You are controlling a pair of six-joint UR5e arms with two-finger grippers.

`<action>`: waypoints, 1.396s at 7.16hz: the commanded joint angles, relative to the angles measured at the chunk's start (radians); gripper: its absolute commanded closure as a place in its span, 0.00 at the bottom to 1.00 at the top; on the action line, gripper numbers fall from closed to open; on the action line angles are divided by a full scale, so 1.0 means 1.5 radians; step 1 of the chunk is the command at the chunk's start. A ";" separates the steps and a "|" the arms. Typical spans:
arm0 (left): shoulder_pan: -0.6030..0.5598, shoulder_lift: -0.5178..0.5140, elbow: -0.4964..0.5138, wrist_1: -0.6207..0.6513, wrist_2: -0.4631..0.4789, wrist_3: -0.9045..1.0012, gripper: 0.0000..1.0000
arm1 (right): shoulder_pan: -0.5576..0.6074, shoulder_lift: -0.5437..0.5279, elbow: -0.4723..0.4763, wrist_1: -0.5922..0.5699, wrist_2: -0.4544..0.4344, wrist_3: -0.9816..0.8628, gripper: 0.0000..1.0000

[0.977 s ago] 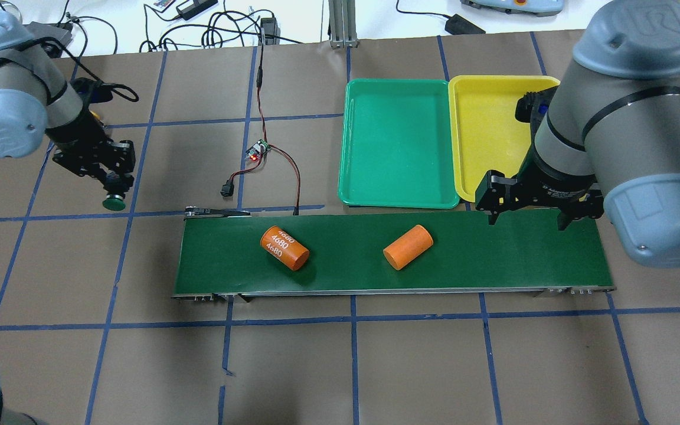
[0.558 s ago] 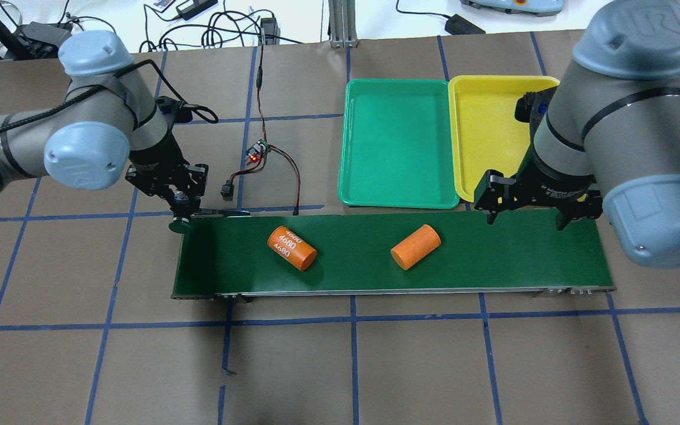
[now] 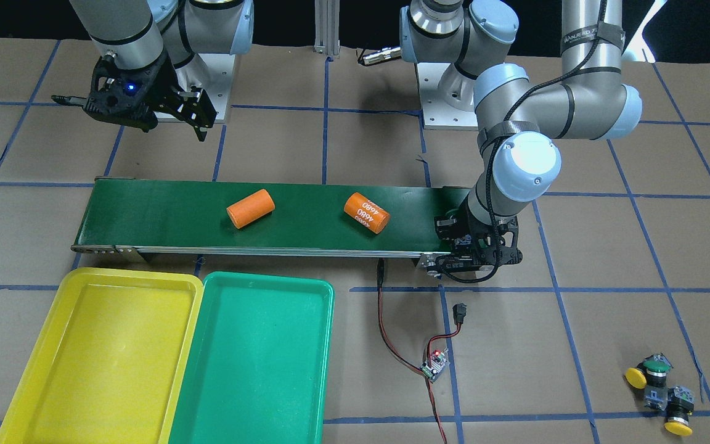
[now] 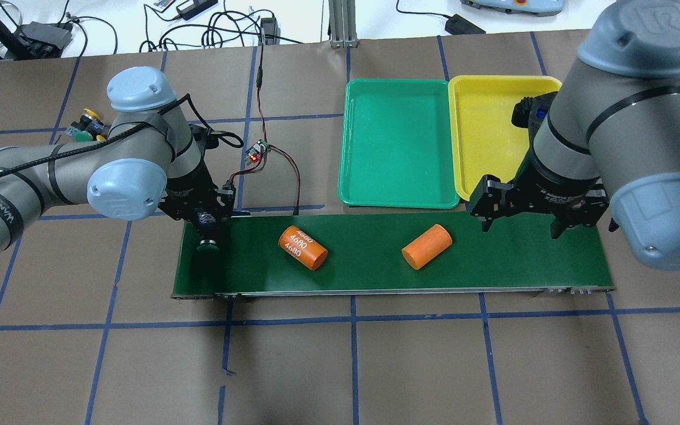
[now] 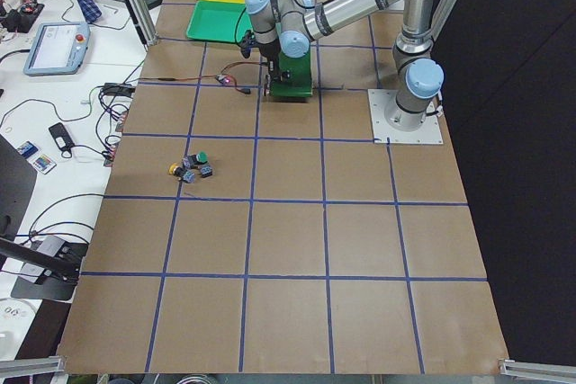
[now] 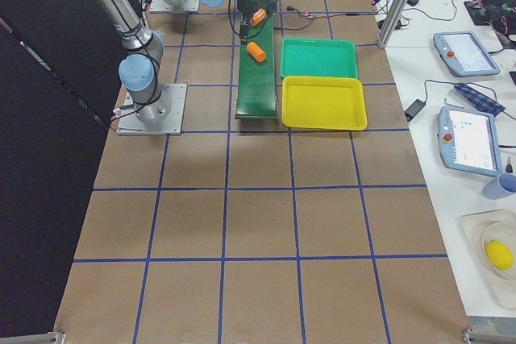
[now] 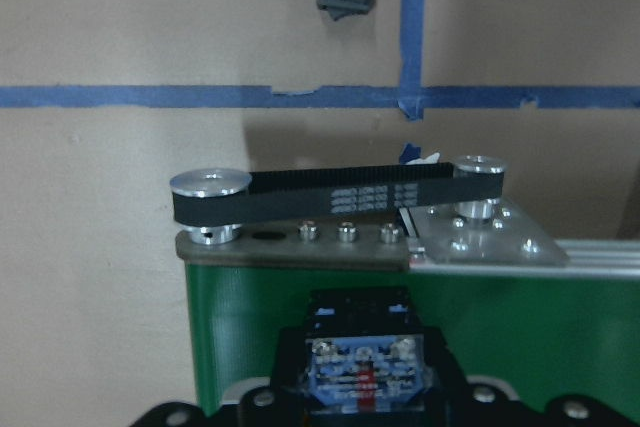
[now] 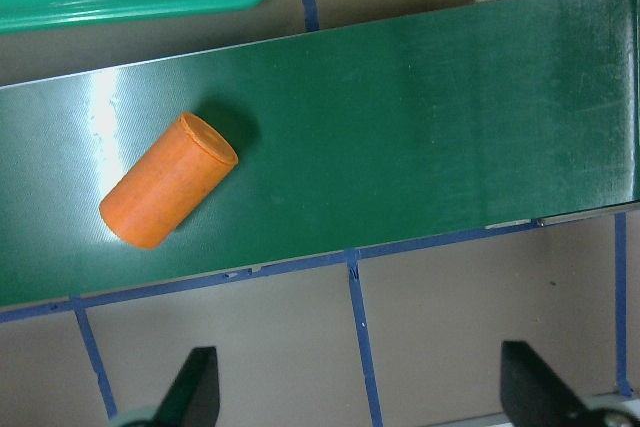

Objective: Sort buttons by color to trays
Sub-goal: 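Set the green-capped push button on the belt and open the left gripper, then grasp another push button from the cluster with the left gripper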

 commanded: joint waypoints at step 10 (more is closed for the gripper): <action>0.274 -0.377 0.554 -0.116 0.004 0.245 0.00 | -0.001 -0.067 -0.011 0.049 0.005 0.003 0.00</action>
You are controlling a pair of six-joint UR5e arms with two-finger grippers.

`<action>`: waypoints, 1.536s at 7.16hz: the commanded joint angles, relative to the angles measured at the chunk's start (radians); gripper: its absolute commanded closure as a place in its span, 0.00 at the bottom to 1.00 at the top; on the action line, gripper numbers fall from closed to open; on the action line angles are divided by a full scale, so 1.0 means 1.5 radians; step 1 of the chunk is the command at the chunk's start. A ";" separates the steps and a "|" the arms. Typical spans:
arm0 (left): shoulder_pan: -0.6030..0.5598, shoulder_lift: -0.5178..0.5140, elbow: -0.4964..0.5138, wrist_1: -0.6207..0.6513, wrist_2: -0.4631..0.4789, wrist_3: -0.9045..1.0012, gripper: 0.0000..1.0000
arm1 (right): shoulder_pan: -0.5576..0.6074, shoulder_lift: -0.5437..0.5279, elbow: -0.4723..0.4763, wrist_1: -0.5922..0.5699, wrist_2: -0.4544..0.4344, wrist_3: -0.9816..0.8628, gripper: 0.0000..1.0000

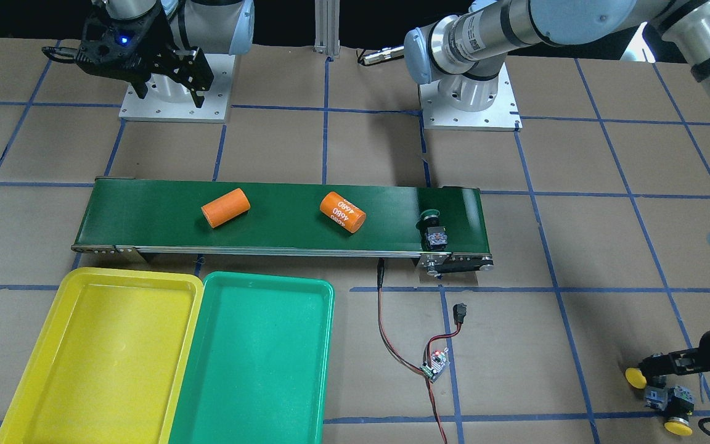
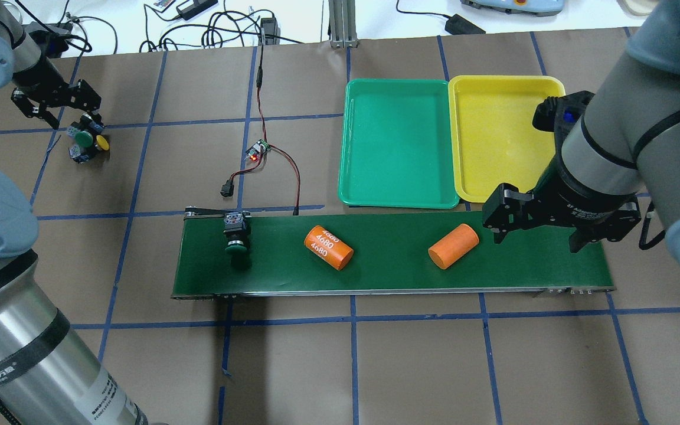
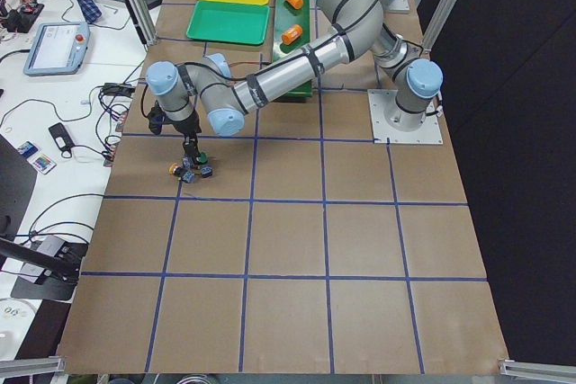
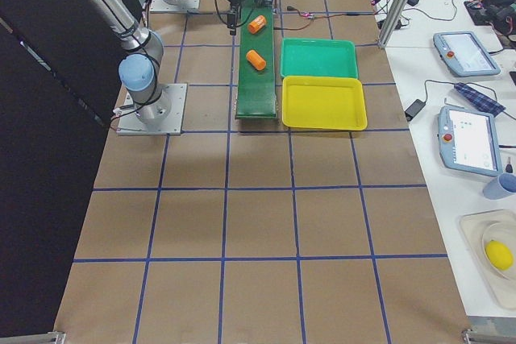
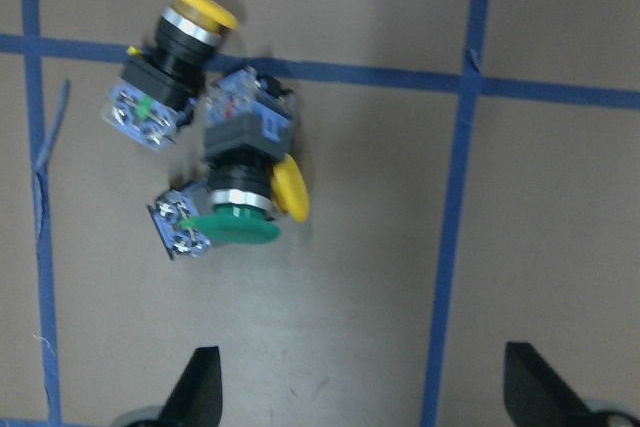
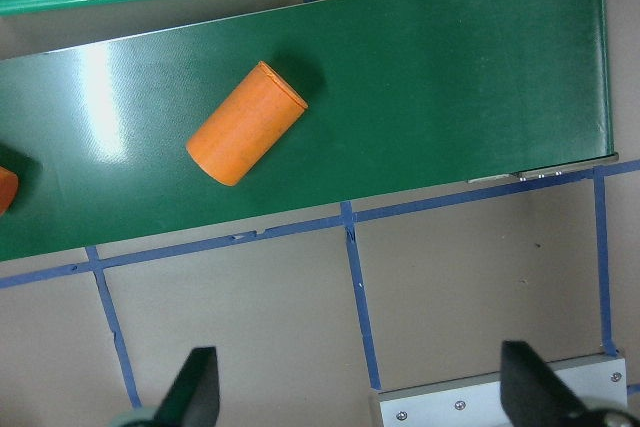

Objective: Sort buttons by color to trays
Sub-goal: 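Grasp another push button from the cluster with the left gripper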

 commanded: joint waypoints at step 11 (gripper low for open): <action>-0.008 -0.008 0.017 -0.049 -0.001 0.064 0.88 | 0.000 0.009 -0.001 -0.002 -0.010 0.007 0.00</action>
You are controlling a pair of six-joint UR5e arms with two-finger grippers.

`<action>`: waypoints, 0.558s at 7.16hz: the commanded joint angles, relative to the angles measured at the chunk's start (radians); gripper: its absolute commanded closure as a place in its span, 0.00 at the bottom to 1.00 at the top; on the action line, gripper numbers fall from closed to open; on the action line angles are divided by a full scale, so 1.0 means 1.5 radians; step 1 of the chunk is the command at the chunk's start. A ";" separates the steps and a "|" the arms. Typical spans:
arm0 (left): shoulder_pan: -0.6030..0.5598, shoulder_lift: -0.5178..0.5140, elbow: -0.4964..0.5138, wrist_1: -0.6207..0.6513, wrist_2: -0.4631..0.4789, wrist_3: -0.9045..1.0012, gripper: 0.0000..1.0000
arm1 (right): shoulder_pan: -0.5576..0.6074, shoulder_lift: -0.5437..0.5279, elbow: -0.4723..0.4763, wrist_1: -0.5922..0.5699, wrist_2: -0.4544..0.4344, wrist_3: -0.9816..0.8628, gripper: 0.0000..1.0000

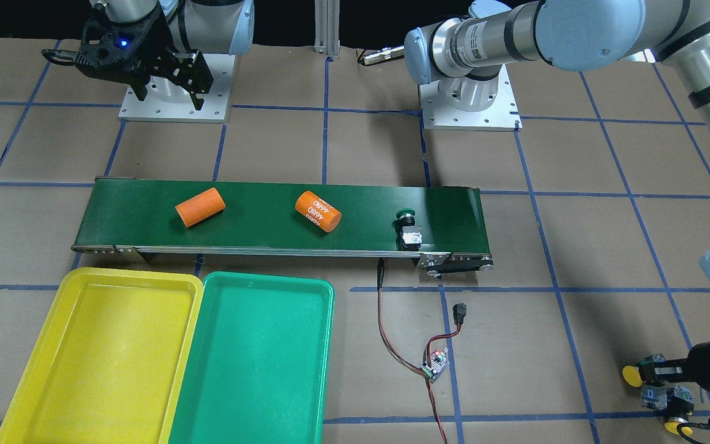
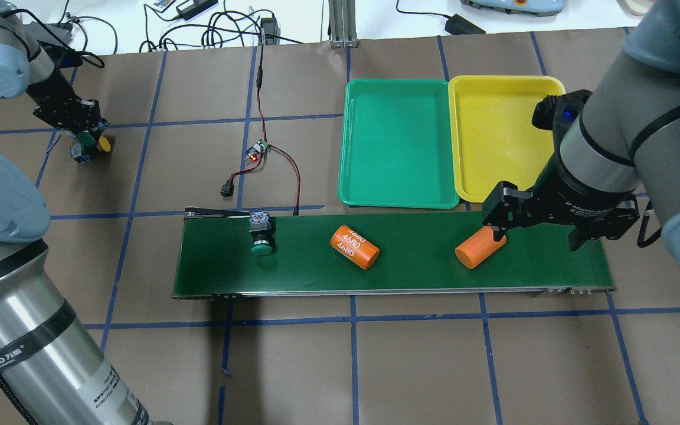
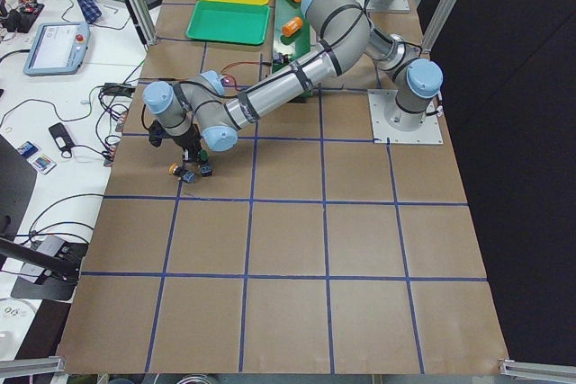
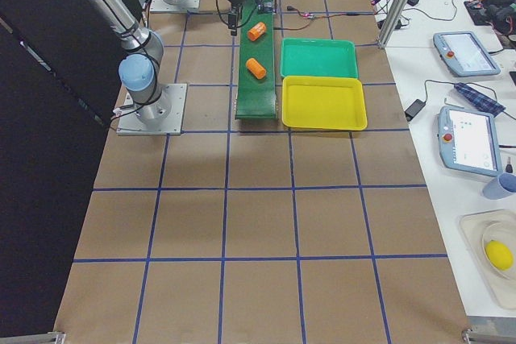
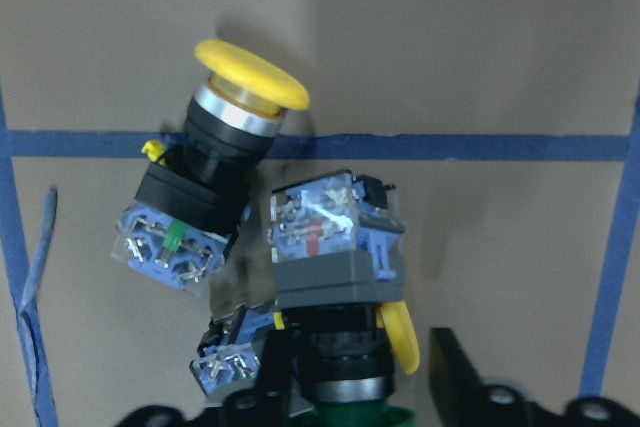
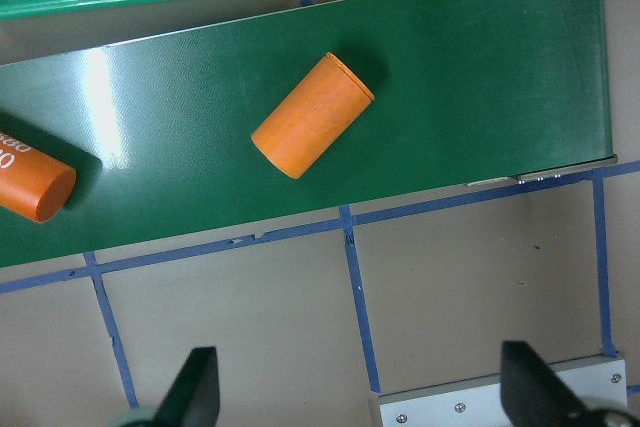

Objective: Sort buttons by color to trays
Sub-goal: 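Place the push button on the belt and release with the left gripper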

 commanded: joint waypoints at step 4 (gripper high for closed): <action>-0.112 0.190 -0.141 -0.137 -0.057 -0.138 0.88 | -0.002 0.010 0.001 0.001 -0.008 0.005 0.00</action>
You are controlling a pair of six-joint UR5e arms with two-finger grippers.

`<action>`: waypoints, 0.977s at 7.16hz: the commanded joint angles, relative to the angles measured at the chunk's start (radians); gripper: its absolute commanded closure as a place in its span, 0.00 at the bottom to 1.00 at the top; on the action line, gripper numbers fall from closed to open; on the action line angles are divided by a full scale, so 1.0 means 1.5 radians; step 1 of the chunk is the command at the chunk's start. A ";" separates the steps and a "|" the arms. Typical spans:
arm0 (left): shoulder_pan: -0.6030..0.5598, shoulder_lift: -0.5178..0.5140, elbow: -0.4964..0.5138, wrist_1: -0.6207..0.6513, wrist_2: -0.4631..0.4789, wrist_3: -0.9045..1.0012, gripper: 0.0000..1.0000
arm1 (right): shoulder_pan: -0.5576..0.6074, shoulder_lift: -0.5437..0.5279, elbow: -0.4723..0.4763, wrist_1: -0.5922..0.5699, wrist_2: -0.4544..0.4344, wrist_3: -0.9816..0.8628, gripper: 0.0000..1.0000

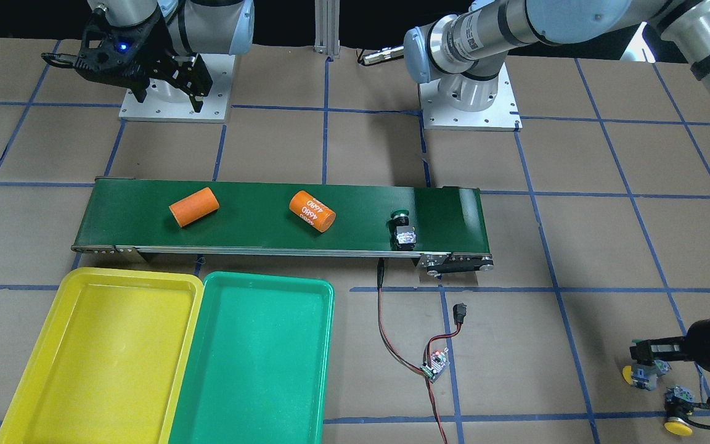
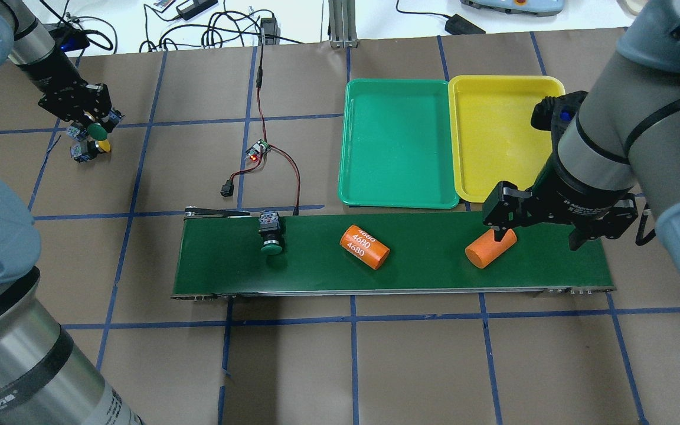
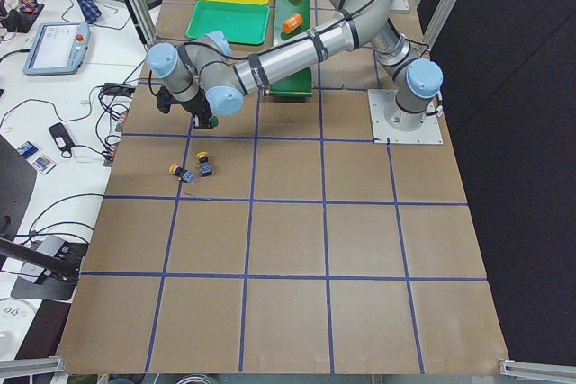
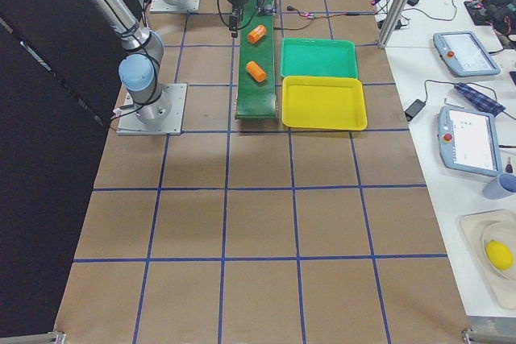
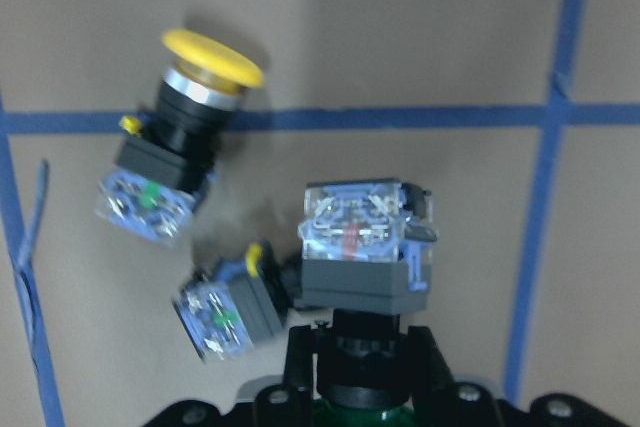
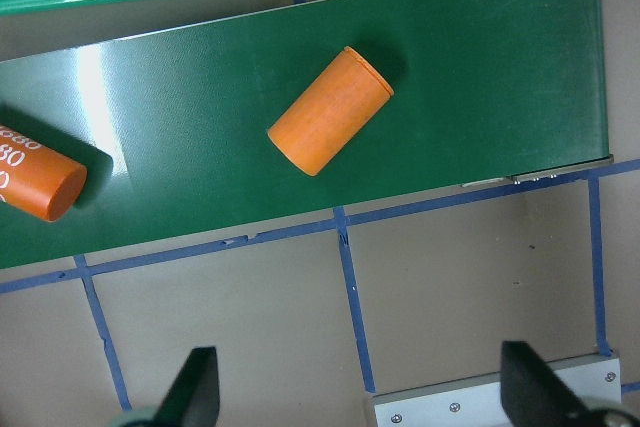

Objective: Sort buttons by color to trays
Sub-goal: 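Place the push button on the belt and release with the left gripper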

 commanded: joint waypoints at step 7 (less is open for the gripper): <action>-0.209 0.305 -0.446 0.177 0.048 -0.210 0.92 | 0.001 0.002 0.009 -0.001 -0.003 -0.002 0.00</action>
